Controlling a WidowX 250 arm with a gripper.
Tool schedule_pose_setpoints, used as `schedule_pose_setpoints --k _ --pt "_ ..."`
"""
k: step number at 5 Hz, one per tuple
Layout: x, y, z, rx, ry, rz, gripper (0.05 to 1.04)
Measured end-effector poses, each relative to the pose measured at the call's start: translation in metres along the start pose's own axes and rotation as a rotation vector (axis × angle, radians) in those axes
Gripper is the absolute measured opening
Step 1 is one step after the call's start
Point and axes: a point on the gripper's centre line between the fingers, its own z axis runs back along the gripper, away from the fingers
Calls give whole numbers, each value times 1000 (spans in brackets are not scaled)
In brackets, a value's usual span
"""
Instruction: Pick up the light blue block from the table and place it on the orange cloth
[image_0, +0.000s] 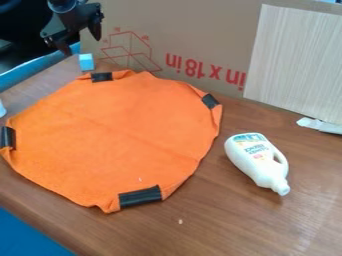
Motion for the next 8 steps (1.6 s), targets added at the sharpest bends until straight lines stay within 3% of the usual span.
schedule_pose_setpoints --k 3,8 --pt "19 -9 -23 -15 -98 -32 999" --pt "16 -10 -60 24 -145 -61 999"
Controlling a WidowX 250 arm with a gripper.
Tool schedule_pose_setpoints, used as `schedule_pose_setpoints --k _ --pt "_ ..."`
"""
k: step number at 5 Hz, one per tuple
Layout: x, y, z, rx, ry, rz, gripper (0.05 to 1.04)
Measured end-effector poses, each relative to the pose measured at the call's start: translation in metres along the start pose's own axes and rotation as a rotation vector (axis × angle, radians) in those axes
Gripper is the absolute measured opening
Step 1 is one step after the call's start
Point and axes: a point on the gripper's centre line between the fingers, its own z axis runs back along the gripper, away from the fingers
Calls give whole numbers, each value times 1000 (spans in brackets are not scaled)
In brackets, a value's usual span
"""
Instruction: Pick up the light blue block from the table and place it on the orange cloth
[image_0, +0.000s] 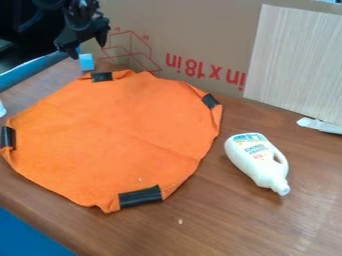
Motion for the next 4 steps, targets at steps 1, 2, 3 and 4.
schedule_pose_setpoints --k 1,2,3,4 --pt "-1 0 -4 14 -5 -2 999" --pt "-5 1 -8 30 -9 -11 999" --pt "-4 -1 -10 48 -19 -9 999" --pt "-7 4 -14 71 -15 -14 952"
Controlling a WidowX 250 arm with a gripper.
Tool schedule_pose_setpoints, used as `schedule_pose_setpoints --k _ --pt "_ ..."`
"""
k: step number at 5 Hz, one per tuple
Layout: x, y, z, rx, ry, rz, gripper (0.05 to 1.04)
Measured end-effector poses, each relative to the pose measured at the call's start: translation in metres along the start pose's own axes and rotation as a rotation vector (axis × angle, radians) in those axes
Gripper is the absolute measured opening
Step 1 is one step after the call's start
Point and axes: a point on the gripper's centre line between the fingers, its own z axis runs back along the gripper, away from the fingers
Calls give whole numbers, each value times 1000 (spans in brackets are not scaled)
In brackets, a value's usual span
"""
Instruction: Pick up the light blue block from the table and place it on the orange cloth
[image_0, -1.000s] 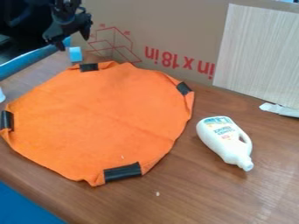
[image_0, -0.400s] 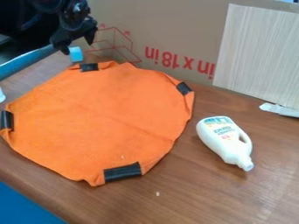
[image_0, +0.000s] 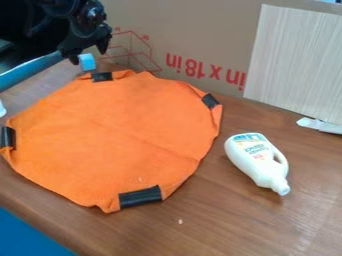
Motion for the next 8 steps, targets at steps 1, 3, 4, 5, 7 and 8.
schedule_pose_setpoints --k 1,3,4,5,7,8 --pt "0 1 0 6 2 6 704" --pt "0 2 0 10 -1 17 428" --pt "-2 0 3 -4 21 40 428" --pt "7 -4 23 -44 14 70 428" --pt "18 -10 80 -170 -26 94 428" --pt "-5 -4 96 -215 -11 30 428"
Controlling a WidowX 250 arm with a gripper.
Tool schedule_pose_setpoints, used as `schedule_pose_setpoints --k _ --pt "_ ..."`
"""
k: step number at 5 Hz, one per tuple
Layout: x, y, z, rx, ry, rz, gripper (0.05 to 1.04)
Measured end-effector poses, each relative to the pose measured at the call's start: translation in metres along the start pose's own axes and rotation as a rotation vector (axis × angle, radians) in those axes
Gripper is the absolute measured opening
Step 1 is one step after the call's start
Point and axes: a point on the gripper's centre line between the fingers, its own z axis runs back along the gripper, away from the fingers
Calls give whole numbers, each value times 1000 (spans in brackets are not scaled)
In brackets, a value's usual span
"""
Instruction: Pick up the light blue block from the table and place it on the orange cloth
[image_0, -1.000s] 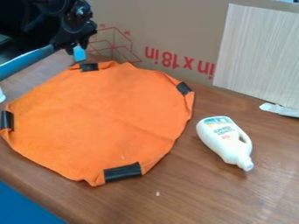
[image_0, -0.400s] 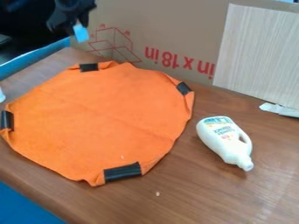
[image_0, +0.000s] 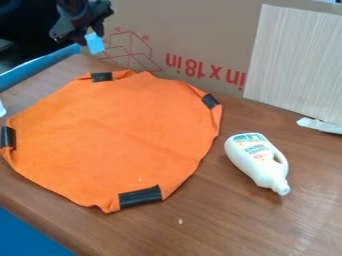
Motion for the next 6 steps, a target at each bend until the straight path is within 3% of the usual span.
schedule_pose_setpoints --k 1,2,4,6 --pt "-13 4 16 -40 5 -36 428" --pt "-22 7 19 -52 18 -59 428" --pt "-20 12 11 -32 -33 -70 428" --pt "-38 19 4 -42 -12 -119 428"
